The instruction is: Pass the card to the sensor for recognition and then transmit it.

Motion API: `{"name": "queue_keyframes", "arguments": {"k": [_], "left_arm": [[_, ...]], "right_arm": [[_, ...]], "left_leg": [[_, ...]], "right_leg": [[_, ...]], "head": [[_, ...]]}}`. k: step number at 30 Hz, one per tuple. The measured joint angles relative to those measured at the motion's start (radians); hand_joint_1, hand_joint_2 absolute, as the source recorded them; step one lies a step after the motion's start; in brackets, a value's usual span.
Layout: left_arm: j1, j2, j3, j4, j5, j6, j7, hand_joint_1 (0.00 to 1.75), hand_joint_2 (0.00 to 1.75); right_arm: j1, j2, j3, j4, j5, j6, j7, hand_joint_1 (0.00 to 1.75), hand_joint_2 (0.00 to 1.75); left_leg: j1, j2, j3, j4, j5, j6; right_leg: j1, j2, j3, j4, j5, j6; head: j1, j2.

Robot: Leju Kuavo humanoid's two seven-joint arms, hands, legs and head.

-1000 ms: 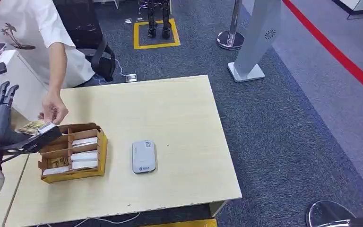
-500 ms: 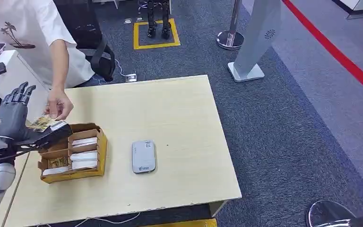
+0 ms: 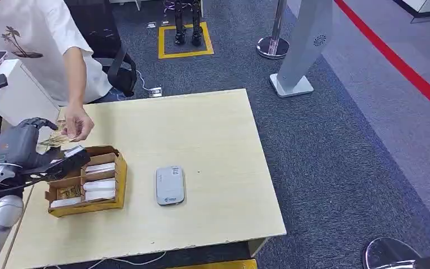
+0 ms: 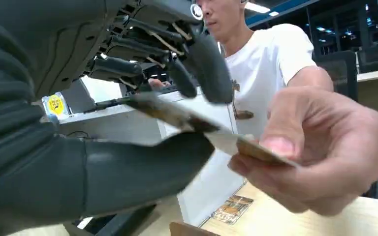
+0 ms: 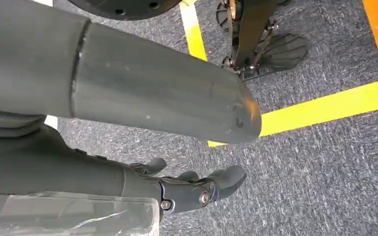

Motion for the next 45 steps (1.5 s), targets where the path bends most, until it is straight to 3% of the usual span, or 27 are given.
{"name": "queue_keyframes", "arguments": {"k": [29,31,34,35,45], "left_arm": [[0.0,-0.008,-0.001,0.007,0.022,0.021,-0.017,1.75,1.75],[-0.024,-0.031,-0.011,0.027,0.026,0.014,-0.033,1.75,1.75],[-0.094,-0.146,-0.099,0.123,0.029,0.015,-0.066,1.75,1.75],[-0.102,-0.164,-0.111,0.135,0.03,0.018,-0.071,1.75,1.75],[-0.144,-0.288,-0.218,0.201,0.053,0.039,-0.097,1.75,1.75]], "right_arm": [[-0.001,0.001,0.019,0.0,0.0,0.001,0.003,0.0,0.0],[-0.002,0.001,0.03,0.0,0.0,0.007,0.001,0.0,0.0],[-0.023,0.001,0.057,-0.003,0.004,0.014,0.019,0.0,0.0],[-0.025,0.001,0.06,-0.003,0.005,0.014,0.021,0.0,0.0],[-0.036,0.001,0.084,-0.007,0.005,0.014,0.032,0.0,0.0]], "left_leg": [[0.0,0.0,0.0,0.0,0.0,0.0],[0.0,0.0,0.0,0.0,0.0,0.0],[-0.001,-0.001,0.0,0.001,0.0,0.0],[-0.001,-0.001,0.0,0.001,0.0,0.0],[-0.001,-0.001,0.0,0.001,0.0,0.0]], "right_leg": [[0.0,0.0,0.0,0.0,0.0,0.0],[0.0,0.0,0.0,0.0,0.0,0.0],[-0.001,-0.001,0.0,0.0,0.0,0.0],[-0.001,-0.001,0.0,0.0,0.0,0.0],[-0.001,0.0,0.0,0.0,0.0,0.0]], "head": [[0.0,0.0],[0.0,0.0],[0.0,0.0],[0.0,0.0],[0.0,0.0]]}}
